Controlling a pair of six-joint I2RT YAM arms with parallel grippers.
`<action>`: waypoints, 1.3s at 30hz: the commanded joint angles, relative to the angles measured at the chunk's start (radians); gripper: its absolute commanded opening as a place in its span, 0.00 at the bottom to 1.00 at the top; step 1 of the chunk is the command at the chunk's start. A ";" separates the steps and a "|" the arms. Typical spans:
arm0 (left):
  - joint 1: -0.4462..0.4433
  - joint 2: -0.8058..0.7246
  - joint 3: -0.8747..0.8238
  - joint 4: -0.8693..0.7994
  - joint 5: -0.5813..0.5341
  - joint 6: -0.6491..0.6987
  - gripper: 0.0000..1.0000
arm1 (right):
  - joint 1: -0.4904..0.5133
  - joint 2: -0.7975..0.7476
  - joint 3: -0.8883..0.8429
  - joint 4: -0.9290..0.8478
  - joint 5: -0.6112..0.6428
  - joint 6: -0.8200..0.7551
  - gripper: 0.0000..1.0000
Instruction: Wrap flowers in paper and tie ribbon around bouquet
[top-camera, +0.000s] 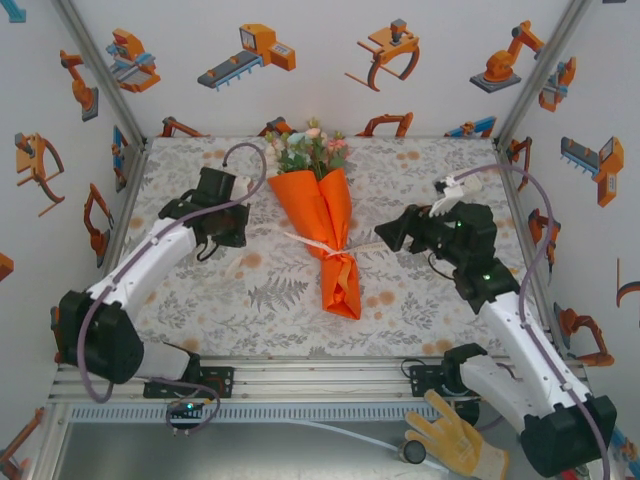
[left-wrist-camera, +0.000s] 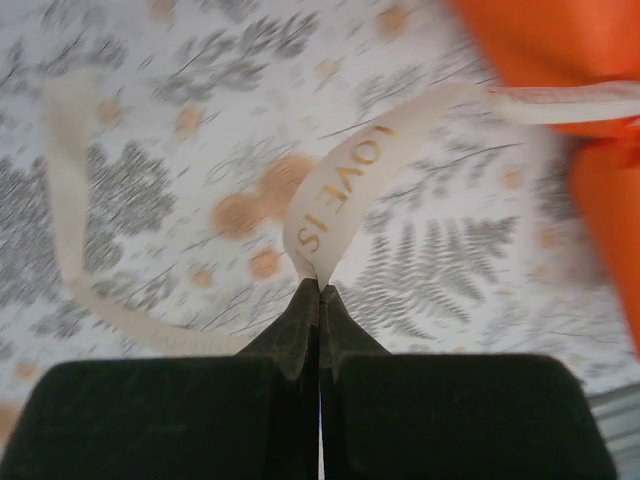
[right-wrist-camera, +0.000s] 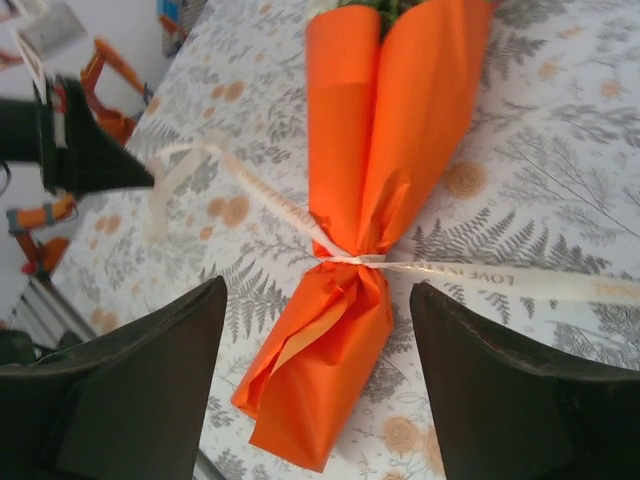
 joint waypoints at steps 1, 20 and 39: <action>-0.001 -0.097 -0.014 0.156 0.273 -0.069 0.00 | 0.130 0.055 -0.008 0.157 0.030 -0.145 0.62; 0.094 -0.121 -0.158 0.138 -0.243 -0.310 0.00 | 0.067 0.716 0.258 -0.225 0.245 -1.031 0.75; 0.339 -0.244 -0.284 0.077 -0.418 -0.616 0.00 | 0.068 0.893 0.315 -0.221 0.563 -0.773 0.00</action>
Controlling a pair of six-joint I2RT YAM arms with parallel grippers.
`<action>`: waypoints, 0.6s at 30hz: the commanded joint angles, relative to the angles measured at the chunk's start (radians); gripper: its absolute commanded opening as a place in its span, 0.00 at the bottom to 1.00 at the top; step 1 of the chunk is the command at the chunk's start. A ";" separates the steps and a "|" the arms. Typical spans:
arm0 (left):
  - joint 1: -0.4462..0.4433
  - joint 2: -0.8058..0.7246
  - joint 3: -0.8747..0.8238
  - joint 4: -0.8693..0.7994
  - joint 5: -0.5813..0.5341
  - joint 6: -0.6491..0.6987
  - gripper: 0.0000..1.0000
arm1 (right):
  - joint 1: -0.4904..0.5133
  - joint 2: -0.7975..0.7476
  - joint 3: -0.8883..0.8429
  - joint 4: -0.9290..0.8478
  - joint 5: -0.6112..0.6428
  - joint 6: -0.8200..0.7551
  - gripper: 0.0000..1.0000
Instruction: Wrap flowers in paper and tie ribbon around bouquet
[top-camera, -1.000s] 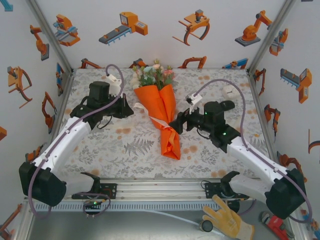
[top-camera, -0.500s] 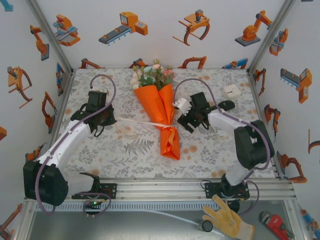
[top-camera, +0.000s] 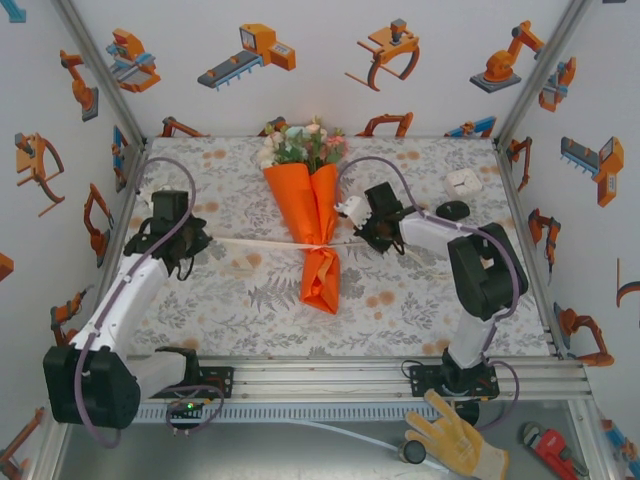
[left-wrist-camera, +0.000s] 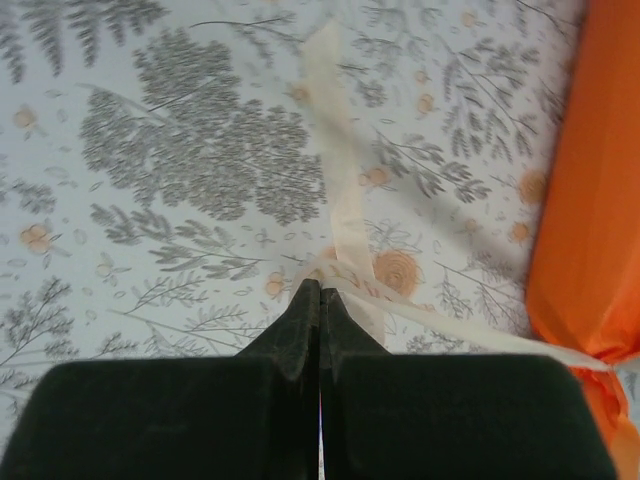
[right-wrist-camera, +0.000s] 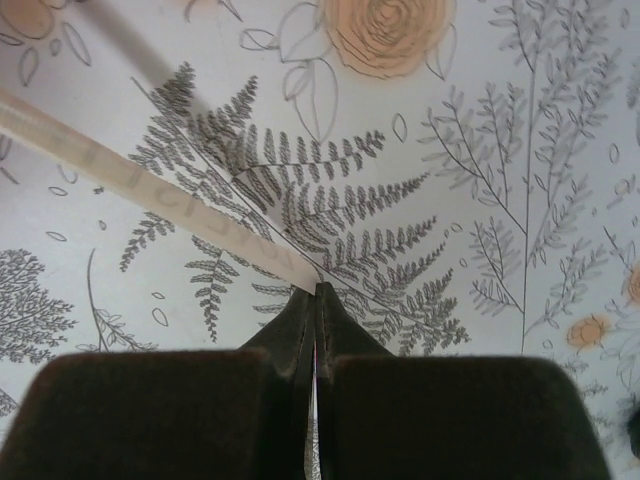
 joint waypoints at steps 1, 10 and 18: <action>0.091 -0.040 -0.033 -0.080 -0.133 -0.110 0.00 | -0.052 -0.028 -0.041 0.014 0.220 0.160 0.00; 0.288 -0.130 -0.129 -0.073 -0.075 -0.135 0.00 | -0.114 -0.068 -0.047 -0.055 0.275 0.394 0.00; -0.294 -0.015 -0.141 0.494 0.555 0.524 0.49 | -0.051 -0.187 -0.036 -0.003 0.131 0.413 0.00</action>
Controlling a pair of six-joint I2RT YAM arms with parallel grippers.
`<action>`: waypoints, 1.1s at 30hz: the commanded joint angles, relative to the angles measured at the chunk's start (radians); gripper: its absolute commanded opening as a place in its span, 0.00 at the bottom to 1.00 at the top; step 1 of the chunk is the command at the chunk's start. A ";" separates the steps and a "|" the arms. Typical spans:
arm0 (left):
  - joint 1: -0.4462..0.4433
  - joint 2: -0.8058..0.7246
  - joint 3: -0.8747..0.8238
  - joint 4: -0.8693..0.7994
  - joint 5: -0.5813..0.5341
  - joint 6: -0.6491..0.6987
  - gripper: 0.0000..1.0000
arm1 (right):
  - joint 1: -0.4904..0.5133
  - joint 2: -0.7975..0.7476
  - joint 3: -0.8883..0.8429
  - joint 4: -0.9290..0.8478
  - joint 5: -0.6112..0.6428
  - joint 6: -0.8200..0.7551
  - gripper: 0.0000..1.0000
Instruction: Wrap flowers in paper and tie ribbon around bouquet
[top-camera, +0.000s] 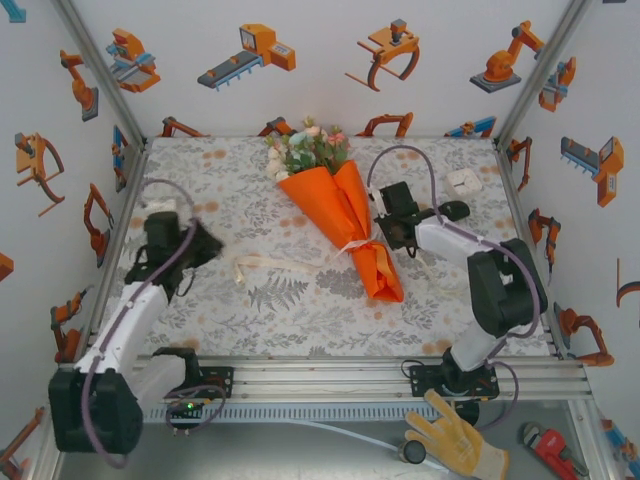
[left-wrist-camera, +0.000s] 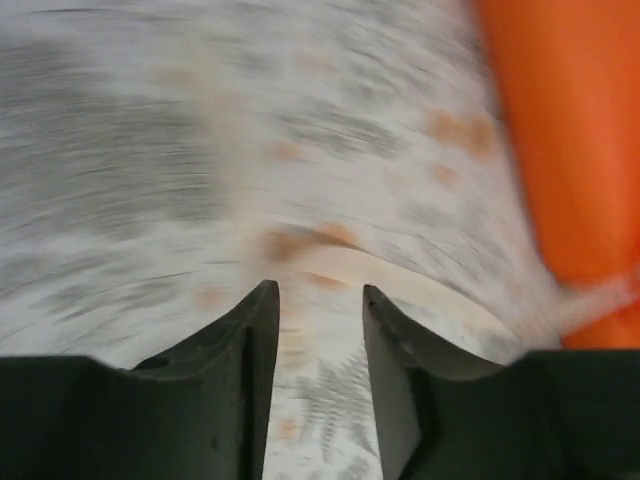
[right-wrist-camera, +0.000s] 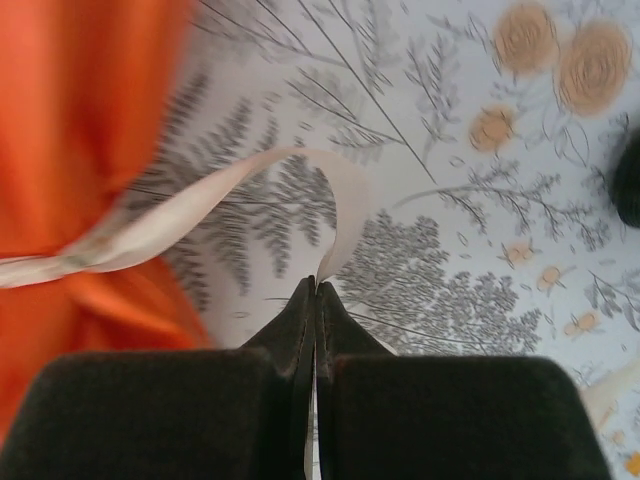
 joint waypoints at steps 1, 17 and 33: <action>-0.286 0.160 0.152 0.075 0.147 0.368 0.51 | -0.009 -0.035 0.031 0.007 -0.078 0.051 0.00; -0.581 0.886 0.634 -0.021 0.021 0.430 0.63 | -0.008 -0.021 0.039 -0.010 -0.087 0.056 0.00; -0.433 0.673 0.329 -0.043 -0.363 0.226 0.00 | -0.125 0.050 0.064 -0.197 0.356 0.385 0.00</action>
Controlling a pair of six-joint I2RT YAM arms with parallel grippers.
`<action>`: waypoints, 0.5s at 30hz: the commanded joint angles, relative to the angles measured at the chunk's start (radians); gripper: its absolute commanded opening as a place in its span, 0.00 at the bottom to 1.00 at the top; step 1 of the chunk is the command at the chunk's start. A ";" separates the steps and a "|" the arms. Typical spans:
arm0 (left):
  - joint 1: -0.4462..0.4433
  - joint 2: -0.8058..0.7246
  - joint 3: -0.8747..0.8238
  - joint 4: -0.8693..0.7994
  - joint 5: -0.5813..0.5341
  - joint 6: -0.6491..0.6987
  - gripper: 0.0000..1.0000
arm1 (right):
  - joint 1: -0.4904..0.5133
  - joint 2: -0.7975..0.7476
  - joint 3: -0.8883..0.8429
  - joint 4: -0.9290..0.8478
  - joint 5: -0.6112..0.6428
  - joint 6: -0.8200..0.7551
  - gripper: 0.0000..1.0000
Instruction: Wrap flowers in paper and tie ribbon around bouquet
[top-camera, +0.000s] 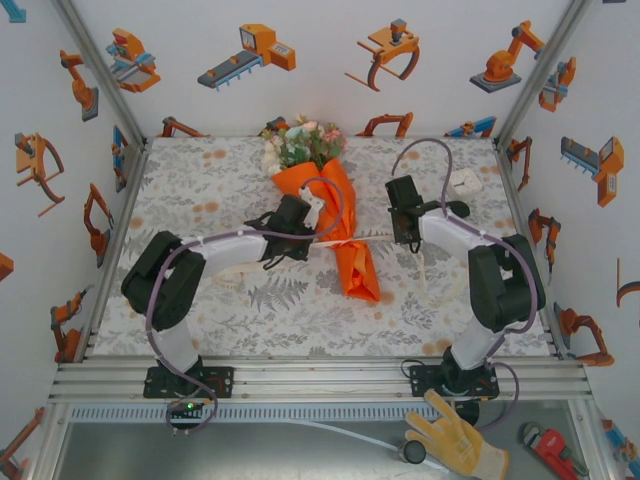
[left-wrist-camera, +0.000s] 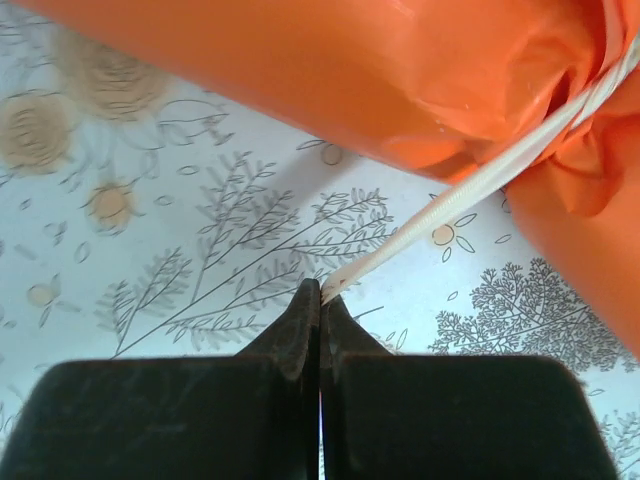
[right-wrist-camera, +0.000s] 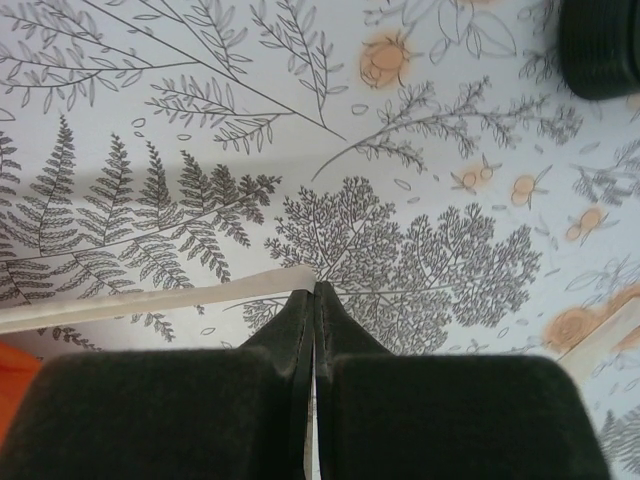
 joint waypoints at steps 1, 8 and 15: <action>0.075 -0.072 -0.102 -0.099 -0.187 -0.057 0.00 | -0.064 0.000 -0.003 -0.087 0.207 0.060 0.00; 0.185 -0.177 -0.207 -0.099 -0.222 -0.093 0.00 | -0.112 -0.006 -0.002 -0.141 0.263 0.109 0.00; 0.201 -0.223 -0.255 -0.068 -0.091 -0.049 0.00 | -0.158 -0.045 -0.038 -0.115 0.089 0.084 0.00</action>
